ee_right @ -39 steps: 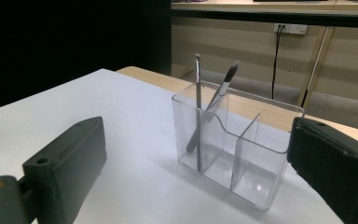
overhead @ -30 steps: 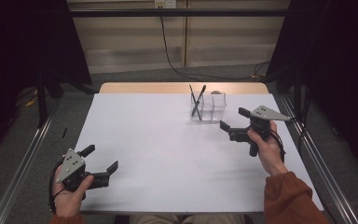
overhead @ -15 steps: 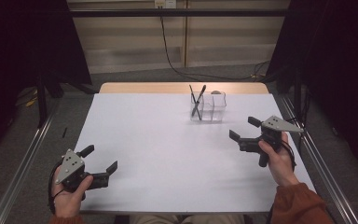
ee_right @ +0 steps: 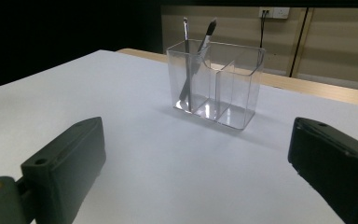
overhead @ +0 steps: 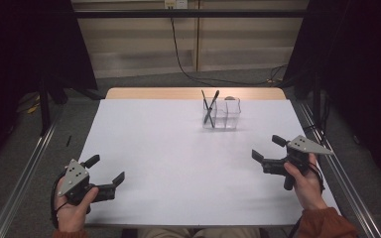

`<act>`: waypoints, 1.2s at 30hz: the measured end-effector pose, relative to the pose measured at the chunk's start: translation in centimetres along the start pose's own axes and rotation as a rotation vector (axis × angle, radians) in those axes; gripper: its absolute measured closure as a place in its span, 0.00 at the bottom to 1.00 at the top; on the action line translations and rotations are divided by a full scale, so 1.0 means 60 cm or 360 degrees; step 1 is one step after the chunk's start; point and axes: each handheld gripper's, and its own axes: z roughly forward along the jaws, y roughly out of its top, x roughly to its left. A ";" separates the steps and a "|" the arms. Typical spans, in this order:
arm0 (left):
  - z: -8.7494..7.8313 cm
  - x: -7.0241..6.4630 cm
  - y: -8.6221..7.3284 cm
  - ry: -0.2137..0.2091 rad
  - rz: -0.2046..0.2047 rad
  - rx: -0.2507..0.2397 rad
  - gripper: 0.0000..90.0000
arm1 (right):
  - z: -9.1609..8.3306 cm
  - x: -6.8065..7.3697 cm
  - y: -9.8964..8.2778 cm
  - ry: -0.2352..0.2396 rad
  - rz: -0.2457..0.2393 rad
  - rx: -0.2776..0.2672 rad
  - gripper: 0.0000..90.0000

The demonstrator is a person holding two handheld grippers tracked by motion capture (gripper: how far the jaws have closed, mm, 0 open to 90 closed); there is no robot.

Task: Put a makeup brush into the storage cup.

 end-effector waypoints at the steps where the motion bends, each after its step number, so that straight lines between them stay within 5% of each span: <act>1: 0.000 0.000 0.000 -0.0002 0.0005 -0.0001 0.02 | -0.002 0.001 0.000 -0.0008 -0.0008 -0.0002 0.03; 27: -0.006 -0.007 -0.001 0.0006 -0.0013 0.0015 0.02 | -0.088 0.009 -0.051 -0.0115 0.0042 -0.0001 0.01; 36: -0.004 -0.005 0.000 0.0001 0.0006 0.0020 0.02 | -0.086 0.012 -0.058 -0.0087 0.0022 0.0039 0.00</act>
